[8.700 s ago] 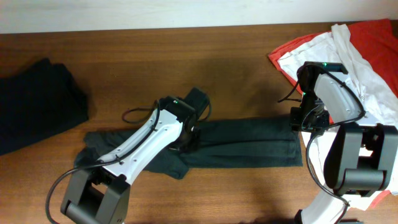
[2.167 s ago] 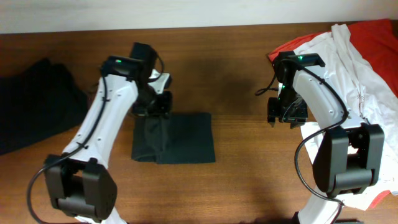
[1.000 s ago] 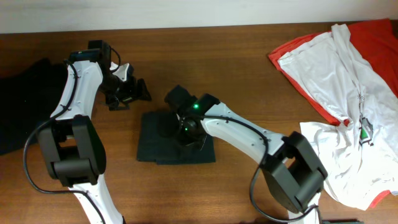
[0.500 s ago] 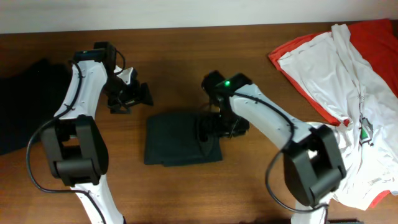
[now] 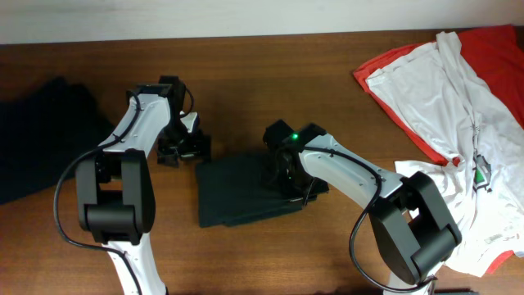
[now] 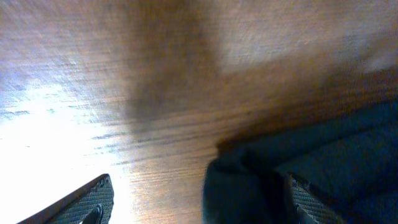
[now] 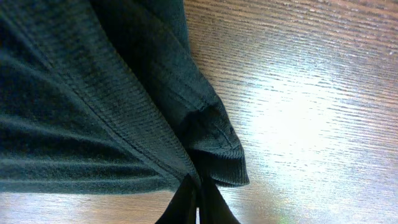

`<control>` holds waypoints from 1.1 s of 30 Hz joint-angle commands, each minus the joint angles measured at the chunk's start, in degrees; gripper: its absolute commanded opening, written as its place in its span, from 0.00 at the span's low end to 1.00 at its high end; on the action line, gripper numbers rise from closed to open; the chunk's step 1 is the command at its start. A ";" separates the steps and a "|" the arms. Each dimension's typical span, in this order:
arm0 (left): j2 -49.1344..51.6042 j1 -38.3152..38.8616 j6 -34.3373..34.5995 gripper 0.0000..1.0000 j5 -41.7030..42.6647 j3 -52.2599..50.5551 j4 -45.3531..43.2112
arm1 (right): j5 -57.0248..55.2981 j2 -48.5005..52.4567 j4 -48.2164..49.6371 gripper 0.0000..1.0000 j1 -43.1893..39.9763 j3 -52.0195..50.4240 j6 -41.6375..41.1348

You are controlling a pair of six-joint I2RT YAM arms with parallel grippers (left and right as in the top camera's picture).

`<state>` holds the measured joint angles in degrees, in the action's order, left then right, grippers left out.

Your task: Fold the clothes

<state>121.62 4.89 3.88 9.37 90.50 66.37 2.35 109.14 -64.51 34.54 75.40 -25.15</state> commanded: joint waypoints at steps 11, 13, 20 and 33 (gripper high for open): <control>-7.96 -1.77 9.01 0.83 -3.65 -14.10 -2.16 | 23.06 -7.19 -0.52 0.25 -12.61 -0.44 9.90; -13.90 -2.32 8.94 0.84 -3.61 -12.31 -6.45 | 28.35 -7.04 1.20 0.43 -10.80 -0.63 9.20; -14.99 6.29 -19.23 0.78 17.73 -11.93 -12.33 | 26.21 -6.51 20.83 0.43 -2.91 -11.76 1.31; -7.04 8.20 -13.35 0.99 16.59 -15.34 -22.29 | 3.41 -6.51 21.66 0.53 -19.54 -15.82 6.67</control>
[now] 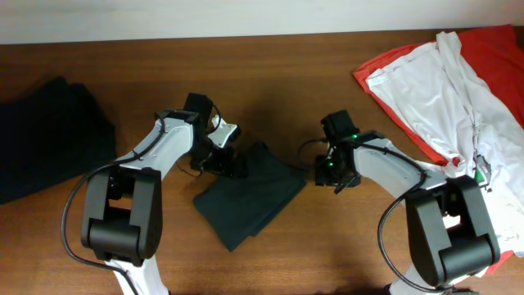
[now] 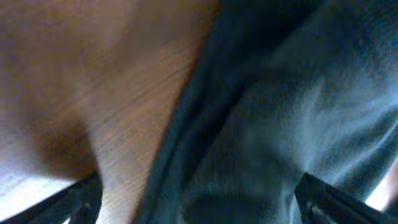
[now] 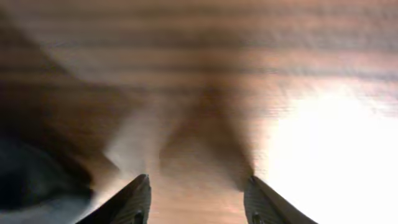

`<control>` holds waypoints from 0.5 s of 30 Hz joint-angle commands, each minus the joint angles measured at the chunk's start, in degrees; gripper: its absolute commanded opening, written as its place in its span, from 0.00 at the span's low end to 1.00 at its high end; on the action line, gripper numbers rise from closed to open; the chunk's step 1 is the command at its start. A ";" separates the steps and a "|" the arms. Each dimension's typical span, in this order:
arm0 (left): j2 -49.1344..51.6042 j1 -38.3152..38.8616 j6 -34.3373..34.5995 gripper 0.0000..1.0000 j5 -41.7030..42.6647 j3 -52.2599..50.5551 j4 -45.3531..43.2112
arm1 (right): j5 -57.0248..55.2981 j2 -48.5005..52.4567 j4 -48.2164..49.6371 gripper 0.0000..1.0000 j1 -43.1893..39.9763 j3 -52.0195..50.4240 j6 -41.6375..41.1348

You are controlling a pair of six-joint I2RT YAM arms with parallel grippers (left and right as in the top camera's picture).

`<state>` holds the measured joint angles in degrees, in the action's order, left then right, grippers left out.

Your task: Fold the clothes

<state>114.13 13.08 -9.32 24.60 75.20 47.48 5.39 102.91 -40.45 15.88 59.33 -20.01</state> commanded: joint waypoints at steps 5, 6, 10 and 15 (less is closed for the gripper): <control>4.68 0.04 -3.21 0.99 9.16 -0.07 -6.99 | 0.37 -0.28 -5.53 0.53 -0.87 0.24 1.79; 7.15 0.04 -3.69 0.94 12.63 -0.07 -6.64 | 0.37 -0.28 -6.16 0.54 -0.87 0.22 1.79; 9.62 0.55 -5.81 0.15 19.50 -0.04 -2.86 | 0.35 -0.28 -7.30 0.53 -0.87 0.24 1.79; 7.98 -4.61 -5.31 0.01 17.68 8.11 -1.46 | -2.67 -0.28 -9.49 0.53 -0.94 0.24 1.81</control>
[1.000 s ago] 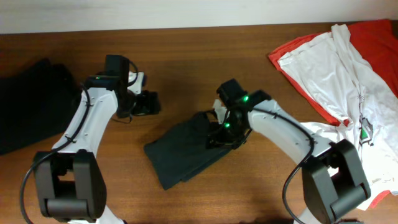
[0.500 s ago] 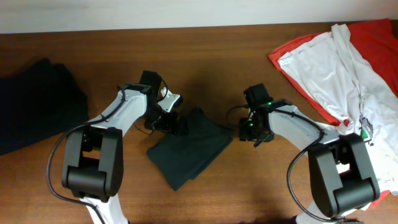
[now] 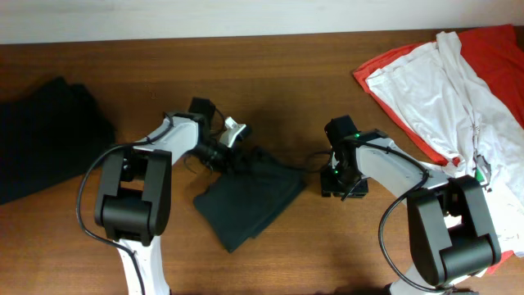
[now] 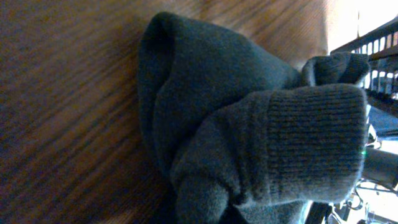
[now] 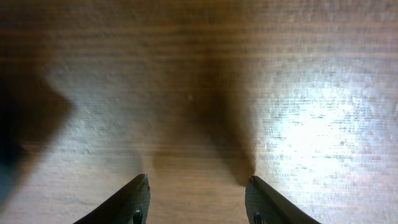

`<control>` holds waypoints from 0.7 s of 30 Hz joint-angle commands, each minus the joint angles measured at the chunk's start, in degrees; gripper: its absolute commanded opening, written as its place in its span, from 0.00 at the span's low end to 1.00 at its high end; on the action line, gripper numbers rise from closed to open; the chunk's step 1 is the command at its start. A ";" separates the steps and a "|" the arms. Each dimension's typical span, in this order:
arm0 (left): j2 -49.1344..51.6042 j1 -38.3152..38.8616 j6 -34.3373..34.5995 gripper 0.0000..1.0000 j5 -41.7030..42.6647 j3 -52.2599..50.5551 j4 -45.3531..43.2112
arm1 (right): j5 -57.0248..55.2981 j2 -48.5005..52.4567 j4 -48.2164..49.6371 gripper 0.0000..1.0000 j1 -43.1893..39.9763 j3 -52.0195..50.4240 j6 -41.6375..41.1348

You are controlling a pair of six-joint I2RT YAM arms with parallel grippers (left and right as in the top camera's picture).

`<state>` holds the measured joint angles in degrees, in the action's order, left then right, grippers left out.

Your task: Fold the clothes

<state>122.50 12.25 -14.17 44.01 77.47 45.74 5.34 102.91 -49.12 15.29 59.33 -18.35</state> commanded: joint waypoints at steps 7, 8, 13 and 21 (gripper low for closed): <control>-17.99 -24.59 2.73 0.00 -21.14 13.88 4.13 | -4.59 -0.28 -1.53 0.53 -0.37 0.24 0.13; -20.55 -28.89 2.75 0.00 -25.68 13.88 3.54 | -4.59 -0.28 -1.64 0.53 -0.37 0.24 0.13; -22.56 -43.45 2.78 0.01 -26.47 13.88 -5.57 | -4.59 -0.28 -1.92 0.53 -0.37 0.24 0.13; -12.70 -49.57 2.78 0.01 -26.75 13.86 -18.80 | -4.57 -0.28 -2.99 0.54 -0.37 0.24 0.11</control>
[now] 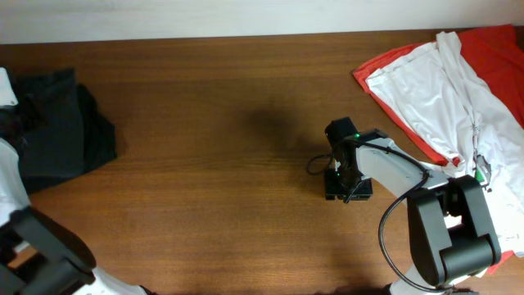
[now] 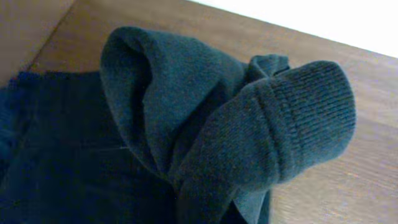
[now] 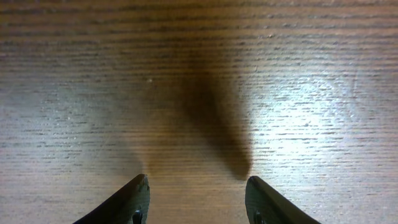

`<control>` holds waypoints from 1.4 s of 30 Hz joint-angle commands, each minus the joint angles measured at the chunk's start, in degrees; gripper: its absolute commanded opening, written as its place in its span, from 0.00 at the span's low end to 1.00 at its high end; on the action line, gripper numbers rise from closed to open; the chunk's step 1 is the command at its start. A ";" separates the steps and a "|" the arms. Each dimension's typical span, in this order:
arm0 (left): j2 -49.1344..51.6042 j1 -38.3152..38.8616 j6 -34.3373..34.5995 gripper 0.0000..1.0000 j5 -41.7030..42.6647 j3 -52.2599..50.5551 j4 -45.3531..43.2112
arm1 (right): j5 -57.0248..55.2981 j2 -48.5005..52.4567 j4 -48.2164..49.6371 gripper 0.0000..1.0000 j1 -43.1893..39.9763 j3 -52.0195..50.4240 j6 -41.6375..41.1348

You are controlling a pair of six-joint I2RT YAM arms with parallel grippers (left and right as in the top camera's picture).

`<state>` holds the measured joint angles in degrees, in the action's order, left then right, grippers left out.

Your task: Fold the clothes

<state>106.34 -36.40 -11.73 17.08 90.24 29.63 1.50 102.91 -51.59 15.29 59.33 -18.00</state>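
Observation:
The folded dark green garment fills the left wrist view, bunched right in front of my left gripper, whose fingers are hidden under the cloth. It hangs over a pile of dark clothes at the table's far left. In the overhead view only the white left arm shows at the frame's edge. My right gripper is open just above bare wood right of the table's middle, seen from above as the right gripper, with nothing between its fingers.
A heap of white cloth and red cloth lies at the table's right end, running down the right edge. The brown wooden table stretches between the two piles.
The dark green garment is gone from the table's middle and is now held over the dark pile at the far left. My right gripper has stayed put, open.
At first the garment lay folded in the middle, my right gripper shut on its edge, the left open beside it. Then the right gripper was off it and open to the right, the left on the garment. Later the left held it bunched; now it is over the left pile.

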 commanded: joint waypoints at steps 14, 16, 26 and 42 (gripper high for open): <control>2.47 5.01 6.08 0.99 11.89 19.54 -0.66 | 2.73 -0.28 -0.15 0.77 -0.37 0.24 -0.44; 3.28 13.99 6.08 0.99 6.99 19.52 3.65 | 7.85 -0.28 0.87 1.00 -0.37 0.24 -0.42; 15.45 41.51 6.12 0.99 -9.05 19.52 56.81 | 9.49 -0.39 -25.81 0.99 -8.59 18.75 4.59; -82.82 41.13 9.79 0.99 -9.42 -47.45 13.51 | 2.78 -78.01 -5.60 0.99 -9.68 -13.90 5.11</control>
<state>37.19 4.82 -2.48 7.44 45.19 43.27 5.98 27.55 -57.28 5.93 46.09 -12.27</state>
